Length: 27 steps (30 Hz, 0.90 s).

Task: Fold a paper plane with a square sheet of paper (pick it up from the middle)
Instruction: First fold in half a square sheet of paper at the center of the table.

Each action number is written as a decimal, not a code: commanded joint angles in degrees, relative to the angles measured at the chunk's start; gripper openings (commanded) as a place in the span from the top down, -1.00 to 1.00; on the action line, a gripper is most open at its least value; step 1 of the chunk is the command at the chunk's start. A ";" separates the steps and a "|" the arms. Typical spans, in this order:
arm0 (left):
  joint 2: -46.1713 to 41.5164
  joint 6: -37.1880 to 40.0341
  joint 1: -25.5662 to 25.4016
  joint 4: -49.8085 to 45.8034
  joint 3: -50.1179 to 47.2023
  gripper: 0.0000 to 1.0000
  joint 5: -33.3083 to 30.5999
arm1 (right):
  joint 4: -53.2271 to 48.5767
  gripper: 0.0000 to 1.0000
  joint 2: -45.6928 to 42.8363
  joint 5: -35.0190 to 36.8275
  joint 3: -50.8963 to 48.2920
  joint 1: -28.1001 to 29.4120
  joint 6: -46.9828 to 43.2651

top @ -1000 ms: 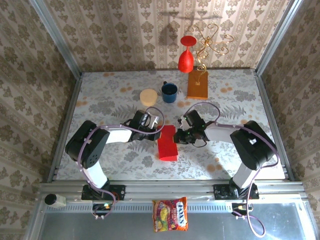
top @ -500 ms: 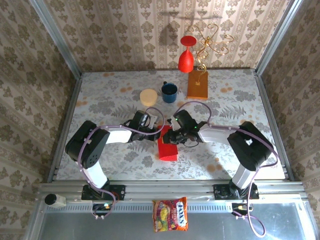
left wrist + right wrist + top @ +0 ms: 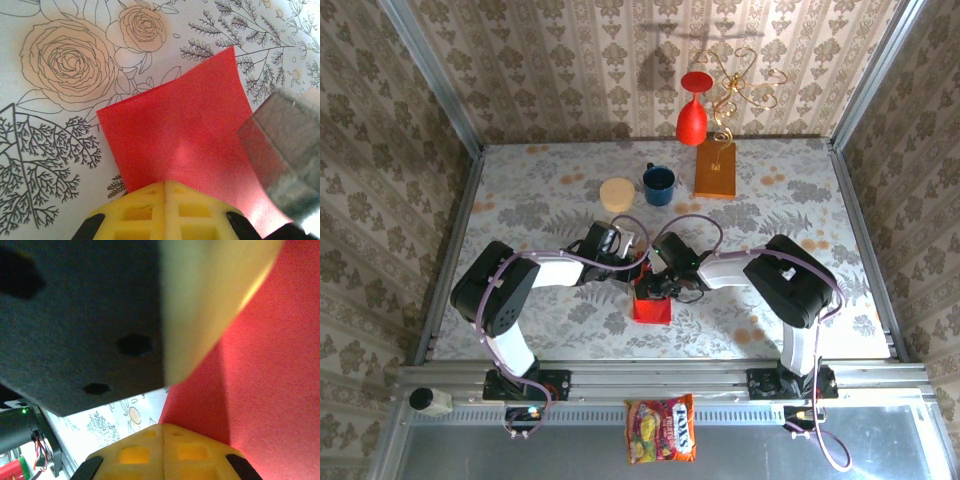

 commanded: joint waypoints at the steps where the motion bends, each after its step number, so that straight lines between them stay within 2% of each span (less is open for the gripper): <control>1: 2.31 1.31 -0.53 -1.49 -1.66 1.00 -0.84 | -1.19 0.88 2.19 -1.91 -0.80 1.89 -0.14; 17: 4.65 0.52 -0.50 -1.31 -1.38 1.00 -2.05 | -10.41 0.93 -0.66 -2.74 -1.33 8.36 -8.36; 22: 4.96 -0.20 -0.49 -1.70 -1.16 1.00 -2.83 | -11.00 0.93 -3.02 -3.65 -3.47 8.52 -9.10; 27: 4.64 -2.39 -0.37 -2.85 -1.65 1.00 -5.08 | -10.30 0.92 -9.16 -4.72 -6.68 7.70 -8.45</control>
